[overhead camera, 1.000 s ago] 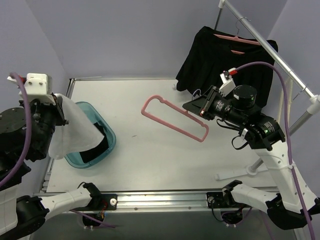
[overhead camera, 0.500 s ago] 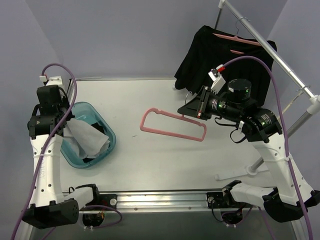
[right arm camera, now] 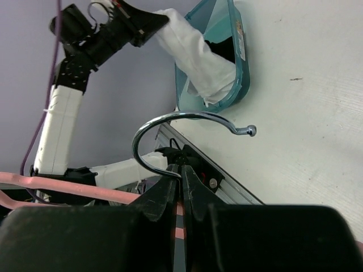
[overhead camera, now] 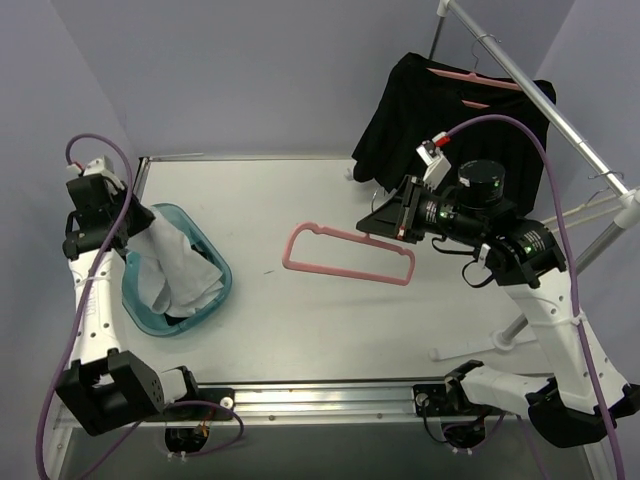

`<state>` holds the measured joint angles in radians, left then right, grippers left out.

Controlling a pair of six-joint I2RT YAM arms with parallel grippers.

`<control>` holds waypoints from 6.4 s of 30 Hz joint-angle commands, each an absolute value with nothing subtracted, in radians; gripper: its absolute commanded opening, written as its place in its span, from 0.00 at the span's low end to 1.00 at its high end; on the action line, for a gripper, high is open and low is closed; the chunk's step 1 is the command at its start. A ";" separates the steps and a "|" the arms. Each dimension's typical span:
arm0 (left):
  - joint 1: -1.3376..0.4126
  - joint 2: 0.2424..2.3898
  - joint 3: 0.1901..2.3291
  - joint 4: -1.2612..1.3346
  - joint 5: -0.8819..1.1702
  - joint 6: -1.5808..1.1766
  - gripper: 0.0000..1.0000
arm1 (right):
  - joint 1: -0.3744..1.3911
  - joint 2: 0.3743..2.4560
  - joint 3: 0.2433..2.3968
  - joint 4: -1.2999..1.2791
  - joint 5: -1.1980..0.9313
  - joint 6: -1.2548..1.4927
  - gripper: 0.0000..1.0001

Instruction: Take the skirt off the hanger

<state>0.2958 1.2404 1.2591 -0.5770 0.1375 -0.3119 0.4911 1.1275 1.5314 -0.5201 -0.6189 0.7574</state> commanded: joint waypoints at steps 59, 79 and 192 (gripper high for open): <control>-0.495 1.028 1.496 -0.649 0.796 -0.506 0.90 | 0.525 1.014 1.315 -0.552 -0.351 0.798 0.00; -0.624 1.183 1.624 -0.793 0.601 -0.457 0.45 | 0.557 1.005 1.376 -0.560 -0.336 0.795 0.00; -0.437 2.632 2.759 0.509 0.766 -0.181 0.98 | 0.503 0.706 1.388 -0.807 -0.285 0.857 0.00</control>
<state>-0.4629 2.5847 2.6801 0.2836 0.7044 -0.0742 0.5102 0.7090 1.4303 -0.8974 -0.2932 0.8345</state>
